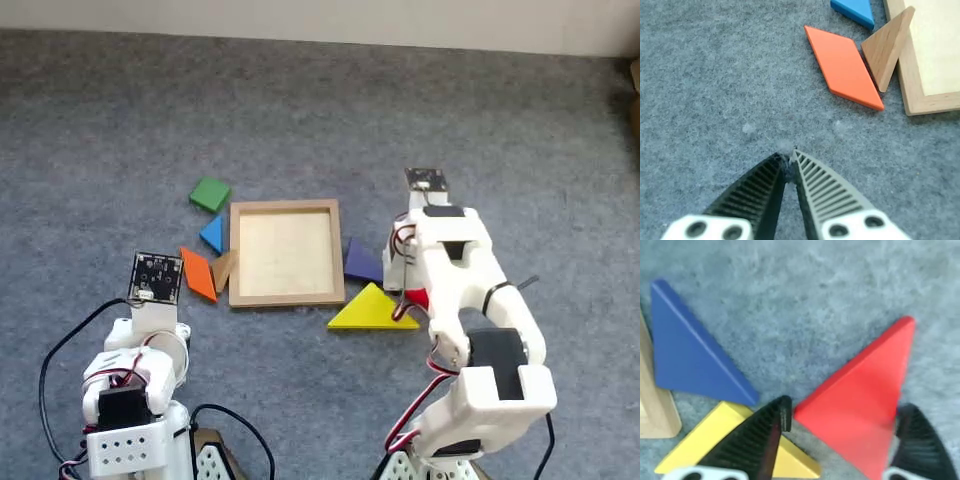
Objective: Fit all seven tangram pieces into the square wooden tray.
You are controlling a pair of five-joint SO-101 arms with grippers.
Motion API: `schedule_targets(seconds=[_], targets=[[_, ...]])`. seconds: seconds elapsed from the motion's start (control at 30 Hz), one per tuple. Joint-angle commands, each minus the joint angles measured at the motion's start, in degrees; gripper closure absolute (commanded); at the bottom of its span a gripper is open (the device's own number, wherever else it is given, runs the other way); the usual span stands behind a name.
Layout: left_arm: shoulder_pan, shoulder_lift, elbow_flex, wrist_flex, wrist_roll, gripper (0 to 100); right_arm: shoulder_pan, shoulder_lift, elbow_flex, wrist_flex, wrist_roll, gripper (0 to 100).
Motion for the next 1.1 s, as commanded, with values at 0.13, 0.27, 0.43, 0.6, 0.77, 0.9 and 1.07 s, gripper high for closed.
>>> schedule_targets(seconds=[0.13, 0.27, 0.43, 0.6, 0.77, 0.9, 1.07], targets=[[-1.0, -2.5, 1.1, -1.1, -0.2, 99, 3.8, -1.1, -0.2, -1.3, 0.1, 77.9], [-1.0, -2.5, 1.1, -0.9, -0.2, 99, 4.1, -2.2, -0.2, 1.0, 4.0, 80.3], [-0.9, -2.5, 1.1, -0.9, -0.2, 99, 3.6, -10.4, -0.2, 4.4, 4.8, 80.3], [-0.8, -2.5, 1.1, -0.9, -0.2, 99, -1.6, -18.8, -0.3, 4.5, 6.9, 80.6], [-0.8, -2.5, 1.1, -0.8, -0.2, 99, -10.2, -20.4, -1.6, 4.3, 6.8, 80.6], [-0.8, -2.5, 1.1, -0.8, -0.2, 99, -17.8, -17.5, -6.6, 4.4, 6.6, 80.7], [-1.0, -2.5, 1.1, -0.8, -0.2, 99, -23.9, -8.8, -16.6, 4.4, 0.0, 80.7]])
